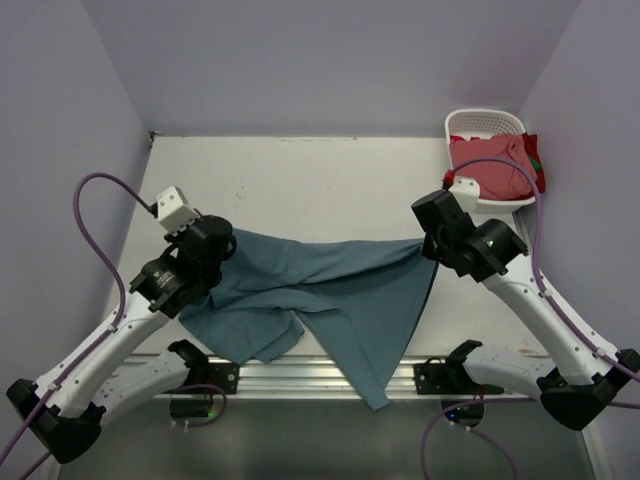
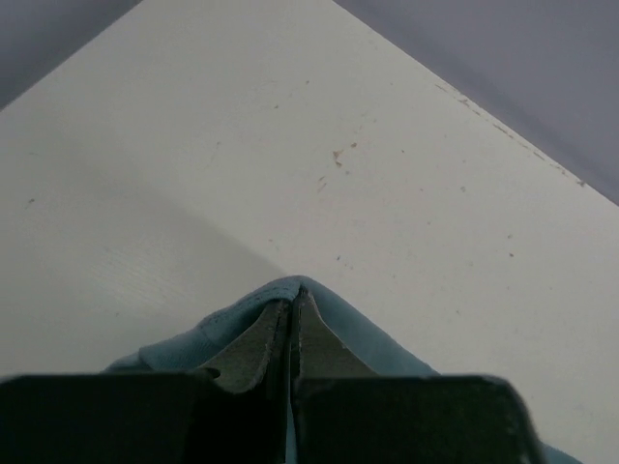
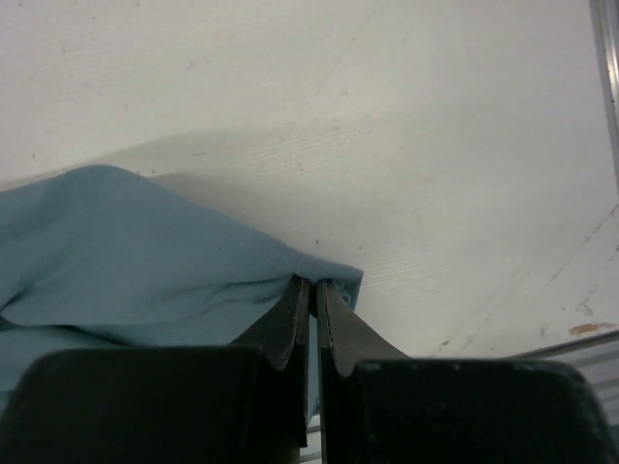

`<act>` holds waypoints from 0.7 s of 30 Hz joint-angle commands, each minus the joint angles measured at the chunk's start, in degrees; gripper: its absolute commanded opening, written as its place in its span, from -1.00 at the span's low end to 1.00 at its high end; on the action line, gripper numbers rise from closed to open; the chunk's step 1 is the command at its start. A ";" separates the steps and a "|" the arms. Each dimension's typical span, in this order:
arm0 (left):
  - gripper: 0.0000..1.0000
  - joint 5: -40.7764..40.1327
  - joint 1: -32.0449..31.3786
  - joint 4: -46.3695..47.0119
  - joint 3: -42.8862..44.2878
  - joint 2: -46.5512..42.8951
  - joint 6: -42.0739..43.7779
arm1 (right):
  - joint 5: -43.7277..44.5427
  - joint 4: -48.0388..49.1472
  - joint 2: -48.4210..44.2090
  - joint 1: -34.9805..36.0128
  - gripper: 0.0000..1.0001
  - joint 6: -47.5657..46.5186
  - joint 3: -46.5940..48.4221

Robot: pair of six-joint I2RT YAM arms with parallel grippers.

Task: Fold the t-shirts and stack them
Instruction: Flatten the tshirt out

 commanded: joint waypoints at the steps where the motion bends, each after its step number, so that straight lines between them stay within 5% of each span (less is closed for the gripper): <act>1: -1.00 -0.28 4.66 14.73 -3.80 2.57 7.63 | 4.80 -1.26 -0.34 -1.68 -1.00 -2.63 3.26; 7: -1.00 18.26 19.33 30.92 -3.74 14.68 14.84 | 4.90 -1.53 -0.60 -3.53 -1.00 -4.03 4.40; 14: -1.00 32.76 24.53 43.25 6.64 31.57 26.19 | 3.93 -0.92 0.28 -3.97 -1.00 -4.65 3.88; 18: 0.35 39.80 25.67 40.81 11.21 33.95 29.19 | 3.58 -0.30 0.45 -4.23 -1.00 -4.91 3.26; 21: 0.88 42.71 25.67 33.17 9.82 32.11 28.49 | 3.31 0.40 0.98 -4.41 -1.00 -5.44 2.91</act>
